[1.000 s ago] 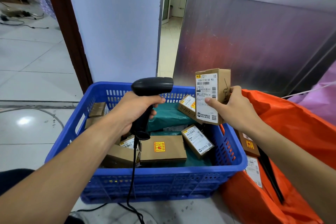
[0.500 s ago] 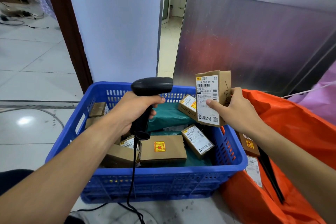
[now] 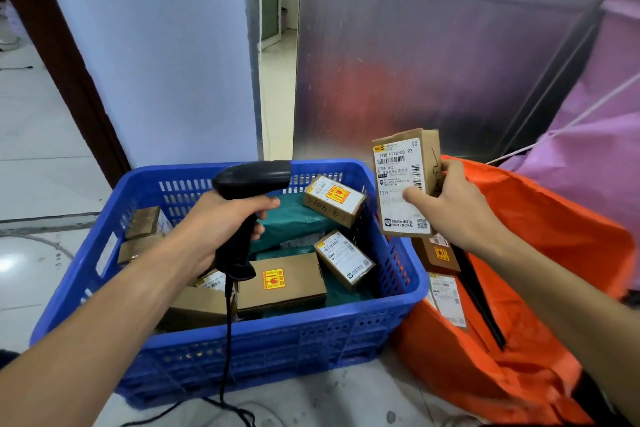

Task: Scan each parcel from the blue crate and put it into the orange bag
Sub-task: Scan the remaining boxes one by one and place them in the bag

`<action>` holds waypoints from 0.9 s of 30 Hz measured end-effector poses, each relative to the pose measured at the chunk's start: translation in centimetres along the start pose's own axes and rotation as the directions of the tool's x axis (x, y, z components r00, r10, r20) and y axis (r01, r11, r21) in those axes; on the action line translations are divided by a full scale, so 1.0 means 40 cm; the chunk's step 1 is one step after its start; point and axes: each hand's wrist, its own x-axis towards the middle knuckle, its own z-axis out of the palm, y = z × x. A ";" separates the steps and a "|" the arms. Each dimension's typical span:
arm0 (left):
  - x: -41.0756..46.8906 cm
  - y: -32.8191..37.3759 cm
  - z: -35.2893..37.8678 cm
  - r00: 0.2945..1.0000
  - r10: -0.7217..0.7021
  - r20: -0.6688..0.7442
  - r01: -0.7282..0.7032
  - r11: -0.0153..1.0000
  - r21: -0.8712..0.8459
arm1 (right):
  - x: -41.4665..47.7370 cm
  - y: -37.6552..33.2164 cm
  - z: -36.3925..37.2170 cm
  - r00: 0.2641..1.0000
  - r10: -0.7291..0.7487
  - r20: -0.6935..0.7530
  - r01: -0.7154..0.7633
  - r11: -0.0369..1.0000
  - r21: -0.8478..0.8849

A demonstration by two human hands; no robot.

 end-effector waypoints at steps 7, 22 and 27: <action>0.002 -0.017 0.078 0.998 -0.030 0.055 0.031 0.999 -0.013 | -0.011 0.091 -0.073 0.997 0.060 -0.056 -0.060 0.998 0.011; 0.055 -0.057 0.296 0.981 -0.029 0.194 0.038 0.998 -0.041 | -0.027 0.392 -0.153 0.936 0.336 -0.106 -0.317 0.934 0.163; 0.058 -0.075 0.383 0.961 -0.056 0.270 0.070 0.996 -0.045 | -0.063 0.532 -0.120 0.836 0.542 -0.091 -0.515 0.830 0.213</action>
